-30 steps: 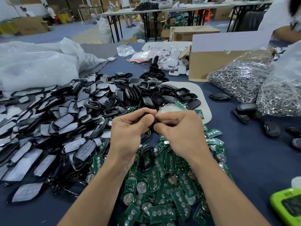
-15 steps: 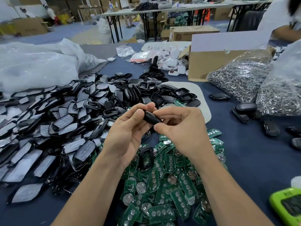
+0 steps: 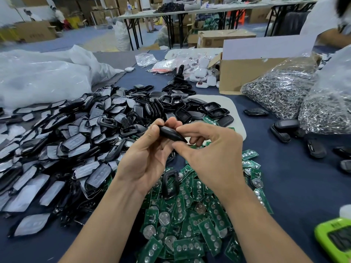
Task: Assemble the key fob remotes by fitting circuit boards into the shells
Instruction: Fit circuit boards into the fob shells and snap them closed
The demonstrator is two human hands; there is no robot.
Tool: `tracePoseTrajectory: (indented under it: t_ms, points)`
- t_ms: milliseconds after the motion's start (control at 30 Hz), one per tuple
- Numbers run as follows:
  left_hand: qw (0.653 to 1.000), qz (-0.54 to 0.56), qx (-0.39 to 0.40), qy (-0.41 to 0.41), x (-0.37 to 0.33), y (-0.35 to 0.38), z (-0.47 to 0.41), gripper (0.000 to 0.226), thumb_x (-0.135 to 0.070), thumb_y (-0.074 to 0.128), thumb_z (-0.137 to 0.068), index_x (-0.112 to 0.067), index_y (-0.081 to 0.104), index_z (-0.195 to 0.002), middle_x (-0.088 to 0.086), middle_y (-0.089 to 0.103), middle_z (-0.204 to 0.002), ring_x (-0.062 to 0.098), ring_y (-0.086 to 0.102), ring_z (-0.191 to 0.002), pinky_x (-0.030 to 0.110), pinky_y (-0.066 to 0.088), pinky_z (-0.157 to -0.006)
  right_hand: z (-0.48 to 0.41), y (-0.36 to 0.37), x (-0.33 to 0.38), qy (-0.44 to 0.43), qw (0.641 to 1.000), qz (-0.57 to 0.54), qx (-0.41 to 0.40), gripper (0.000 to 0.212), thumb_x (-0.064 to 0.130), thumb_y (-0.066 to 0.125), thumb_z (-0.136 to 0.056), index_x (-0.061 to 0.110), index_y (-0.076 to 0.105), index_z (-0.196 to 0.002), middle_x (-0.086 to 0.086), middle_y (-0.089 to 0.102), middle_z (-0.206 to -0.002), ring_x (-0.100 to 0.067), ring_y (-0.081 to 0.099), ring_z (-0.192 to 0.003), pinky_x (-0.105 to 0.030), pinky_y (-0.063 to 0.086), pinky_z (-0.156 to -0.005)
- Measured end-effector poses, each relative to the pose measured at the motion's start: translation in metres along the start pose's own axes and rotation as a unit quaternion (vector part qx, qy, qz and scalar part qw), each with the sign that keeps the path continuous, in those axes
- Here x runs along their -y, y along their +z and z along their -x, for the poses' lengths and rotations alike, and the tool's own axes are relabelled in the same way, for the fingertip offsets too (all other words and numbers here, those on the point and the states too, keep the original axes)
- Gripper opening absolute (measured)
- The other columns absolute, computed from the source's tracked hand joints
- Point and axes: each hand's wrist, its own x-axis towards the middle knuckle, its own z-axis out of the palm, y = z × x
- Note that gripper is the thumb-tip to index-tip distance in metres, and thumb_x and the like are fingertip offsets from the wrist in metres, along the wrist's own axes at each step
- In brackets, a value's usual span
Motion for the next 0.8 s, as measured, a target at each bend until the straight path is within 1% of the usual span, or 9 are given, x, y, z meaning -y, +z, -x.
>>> tracePoseTrajectory:
  t_ms: [167,267,333,433,467,533,600,667,800]
  points:
    - [1.0,0.022,-0.009,-0.015,0.001,0.0,0.0,0.017,-0.016,0.056,-0.09,-0.007,0.067,-0.099,0.015,0.077,-0.109,0.027,0.078,-0.103,0.032,0.064,-0.076,0.001,0.002,0.0,-0.016,1.0,0.011,0.0,0.03,0.02,0.094,-0.069,0.031,0.083,-0.095,0.017,0.076,-0.079,-0.009,0.064,-0.071,-0.016,0.052,-0.067]
    - [1.0,-0.012,-0.012,0.009,0.002,-0.003,-0.003,0.016,-0.015,0.058,-0.09,-0.007,0.071,-0.096,0.015,0.078,-0.105,0.027,0.078,-0.101,0.033,0.064,-0.08,0.001,0.002,-0.005,-0.028,0.999,0.045,-0.001,0.029,0.026,0.091,-0.07,0.032,0.083,-0.098,0.015,0.075,-0.079,-0.009,0.064,-0.072,-0.02,0.053,-0.068]
    - [0.989,-0.129,-0.018,0.067,0.004,-0.007,-0.004,0.018,-0.013,0.061,-0.089,-0.011,0.079,-0.088,0.012,0.079,-0.1,0.023,0.077,-0.097,0.032,0.063,-0.085,0.0,0.003,-0.009,-0.023,0.995,0.091,0.014,0.03,0.032,0.086,-0.073,0.034,0.081,-0.102,0.015,0.076,-0.084,-0.006,0.065,-0.075,-0.021,0.055,-0.073]
    - [0.911,-0.371,-0.008,0.177,0.01,-0.01,-0.003,0.026,0.001,0.067,-0.092,-0.018,0.084,-0.088,0.006,0.081,-0.097,0.019,0.077,-0.093,0.024,0.06,-0.082,0.0,0.003,-0.016,0.039,0.991,0.096,0.087,0.027,0.025,0.08,-0.079,0.033,0.081,-0.105,0.016,0.078,-0.087,-0.002,0.07,-0.08,-0.029,0.06,-0.079]
    - [0.889,-0.415,0.002,0.195,0.012,-0.011,-0.003,0.032,0.007,0.068,-0.091,-0.02,0.085,-0.091,0.004,0.082,-0.096,0.018,0.078,-0.093,0.022,0.06,-0.082,-0.001,0.003,-0.019,0.06,0.989,0.081,0.11,0.026,0.02,0.079,-0.08,0.033,0.081,-0.102,0.016,0.078,-0.083,-0.002,0.072,-0.078,-0.032,0.061,-0.076]
    - [0.879,-0.434,-0.006,0.197,0.015,-0.011,-0.001,0.03,0.004,0.075,-0.088,-0.023,0.085,-0.095,0.002,0.082,-0.097,0.016,0.078,-0.093,0.02,0.059,-0.08,-0.003,0.001,-0.023,0.115,0.985,0.028,0.125,0.027,0.012,0.079,-0.08,0.034,0.082,-0.097,0.015,0.078,-0.077,-0.005,0.074,-0.073,-0.035,0.062,-0.073]
    - [0.899,-0.404,-0.03,0.168,0.015,-0.009,0.0,0.022,-0.019,0.084,-0.082,-0.028,0.085,-0.101,0.0,0.082,-0.101,0.014,0.078,-0.095,0.02,0.059,-0.078,-0.006,0.001,-0.024,0.194,0.97,-0.091,0.111,0.022,0.01,0.084,-0.082,0.027,0.085,-0.096,0.008,0.079,-0.077,-0.007,0.073,-0.069,-0.033,0.062,-0.07]
    - [0.914,-0.381,-0.029,0.135,0.016,-0.005,0.002,0.03,-0.038,0.086,-0.077,-0.028,0.084,-0.105,0.001,0.082,-0.105,0.016,0.078,-0.098,0.023,0.06,-0.08,-0.008,0.002,-0.023,0.261,0.934,-0.222,0.101,0.011,0.007,0.084,-0.083,0.015,0.085,-0.091,-0.001,0.075,-0.07,-0.009,0.061,-0.059,-0.025,0.054,-0.061]
    - [0.917,-0.373,-0.02,0.138,0.02,-0.001,0.004,0.029,-0.039,0.077,-0.083,-0.025,0.083,-0.107,0.003,0.082,-0.104,0.016,0.077,-0.094,0.025,0.061,-0.077,-0.008,0.002,-0.022,0.32,0.88,-0.327,0.127,0.009,0.0,0.078,-0.086,0.006,0.083,-0.091,-0.006,0.07,-0.068,-0.009,0.057,-0.056,-0.019,0.051,-0.057]
